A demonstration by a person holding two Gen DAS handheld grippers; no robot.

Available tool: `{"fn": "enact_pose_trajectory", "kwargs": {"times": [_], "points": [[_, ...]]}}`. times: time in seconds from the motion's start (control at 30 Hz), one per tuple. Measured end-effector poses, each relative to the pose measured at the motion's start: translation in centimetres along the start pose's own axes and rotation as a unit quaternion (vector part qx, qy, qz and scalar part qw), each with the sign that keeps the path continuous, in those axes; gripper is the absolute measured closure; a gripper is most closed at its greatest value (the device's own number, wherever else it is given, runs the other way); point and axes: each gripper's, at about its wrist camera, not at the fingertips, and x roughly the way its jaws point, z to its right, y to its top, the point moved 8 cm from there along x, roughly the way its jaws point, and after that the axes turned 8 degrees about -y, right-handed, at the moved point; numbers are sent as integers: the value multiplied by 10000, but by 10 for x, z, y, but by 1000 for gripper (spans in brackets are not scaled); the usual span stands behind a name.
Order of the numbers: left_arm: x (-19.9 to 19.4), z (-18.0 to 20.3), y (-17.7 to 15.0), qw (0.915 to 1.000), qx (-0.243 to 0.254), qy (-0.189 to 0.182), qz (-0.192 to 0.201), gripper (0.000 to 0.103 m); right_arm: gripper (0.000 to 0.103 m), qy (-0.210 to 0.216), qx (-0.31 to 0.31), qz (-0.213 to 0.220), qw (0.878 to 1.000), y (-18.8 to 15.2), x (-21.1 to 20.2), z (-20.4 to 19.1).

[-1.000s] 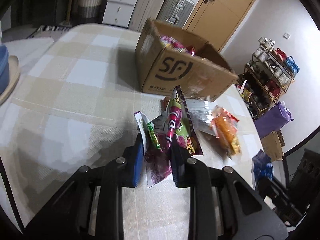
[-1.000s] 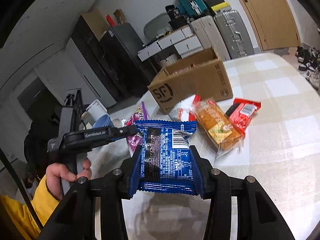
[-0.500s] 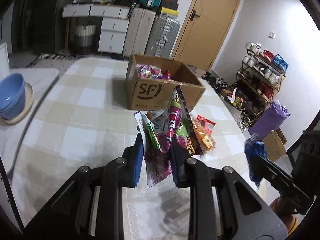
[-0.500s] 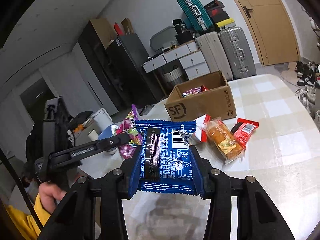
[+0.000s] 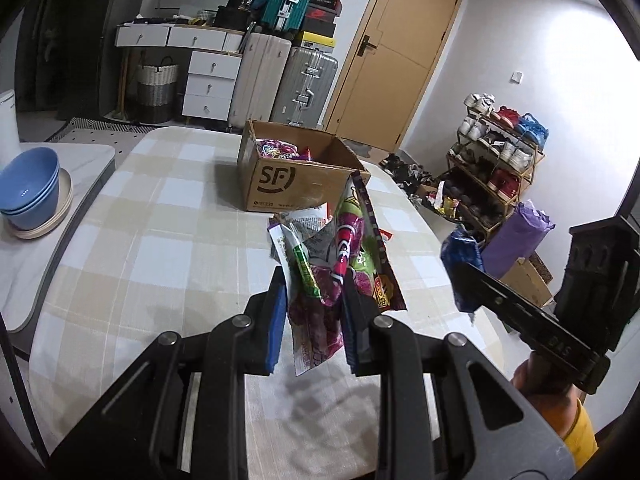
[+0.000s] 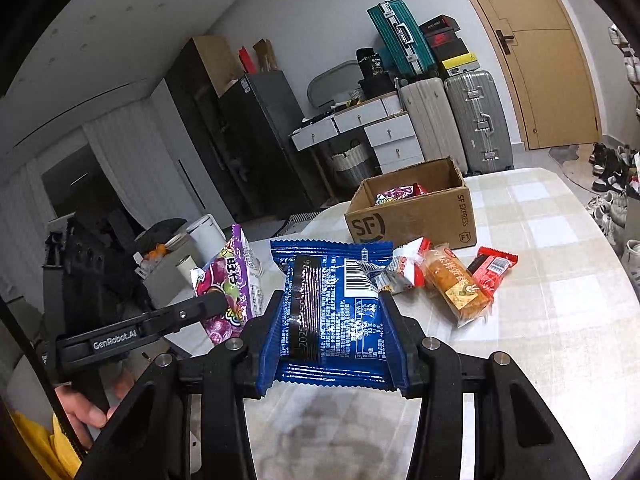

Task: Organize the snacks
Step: 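Lift and carry the purple bag and blue pack over the box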

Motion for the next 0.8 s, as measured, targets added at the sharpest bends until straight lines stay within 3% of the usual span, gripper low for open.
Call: {"fn": "enact_pose_trajectory", "kwargs": {"times": [0.3,0.57,0.8], "points": [[-11,5,-3,10000,12,-65,-36,82,58,9,44,97,9999,6,6,2],[5,-3,3,9999,-55,-54,-137,82,58,27,144,-9,9999,7,17,10],[28,-9,35,9997,-123,-136,-167,82,58,187,1,61,9998,60,39,12]]}}
